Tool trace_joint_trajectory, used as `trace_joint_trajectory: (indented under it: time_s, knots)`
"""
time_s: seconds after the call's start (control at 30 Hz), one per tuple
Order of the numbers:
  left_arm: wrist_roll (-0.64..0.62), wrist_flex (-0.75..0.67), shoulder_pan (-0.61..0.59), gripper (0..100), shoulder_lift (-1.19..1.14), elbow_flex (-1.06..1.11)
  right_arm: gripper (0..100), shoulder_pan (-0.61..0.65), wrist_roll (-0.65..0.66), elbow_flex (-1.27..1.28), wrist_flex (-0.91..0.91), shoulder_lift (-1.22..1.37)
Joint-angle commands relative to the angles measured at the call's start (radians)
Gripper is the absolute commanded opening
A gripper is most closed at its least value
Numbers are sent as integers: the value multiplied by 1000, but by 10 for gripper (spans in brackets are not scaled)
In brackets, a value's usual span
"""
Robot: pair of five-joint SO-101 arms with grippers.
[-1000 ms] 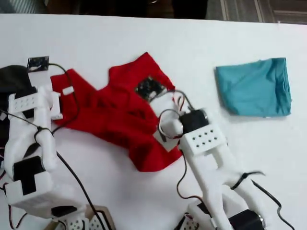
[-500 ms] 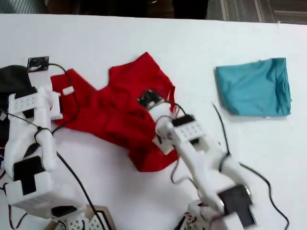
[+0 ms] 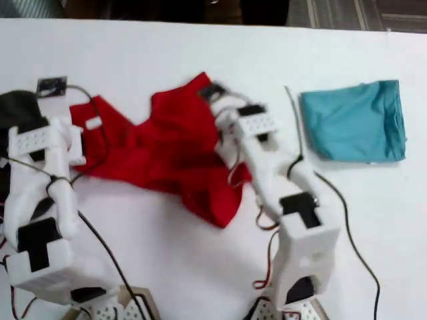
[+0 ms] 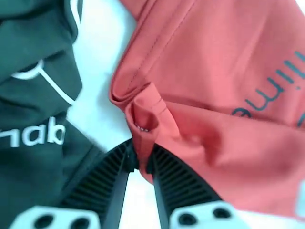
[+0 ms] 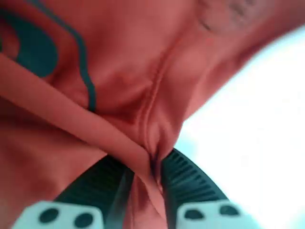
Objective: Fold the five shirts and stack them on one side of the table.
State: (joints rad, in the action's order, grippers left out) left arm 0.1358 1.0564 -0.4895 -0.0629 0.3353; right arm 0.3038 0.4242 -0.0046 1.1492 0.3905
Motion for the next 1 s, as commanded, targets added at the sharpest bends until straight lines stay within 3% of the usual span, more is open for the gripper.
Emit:
trace_joint_trajectory:
  time_s: [0.0, 0.23, 0.4, 0.47, 0.7, 0.83, 0.97]
  knots:
    - [2, 89, 20, 25, 37, -113, 19, -77, 57, -210, 30, 7]
    - [2, 201, 84, 25, 35, -202, 48, -113, 66, -425, 136, 58]
    - [2, 186, 115, 25, 29, -202, 310, -130, 63, -436, 193, 73]
    - [0, 169, 115, 25, 29, -202, 354, -150, 63, -450, 214, 39]
    - [0, 126, 115, 25, 29, -202, 354, -174, -95, -493, 432, -163]
    - [0, 112, 115, 25, 29, -205, 354, -96, -107, -471, 598, -239]
    - [2, 91, 112, 25, 29, -203, 354, -22, -107, -278, 604, -254]
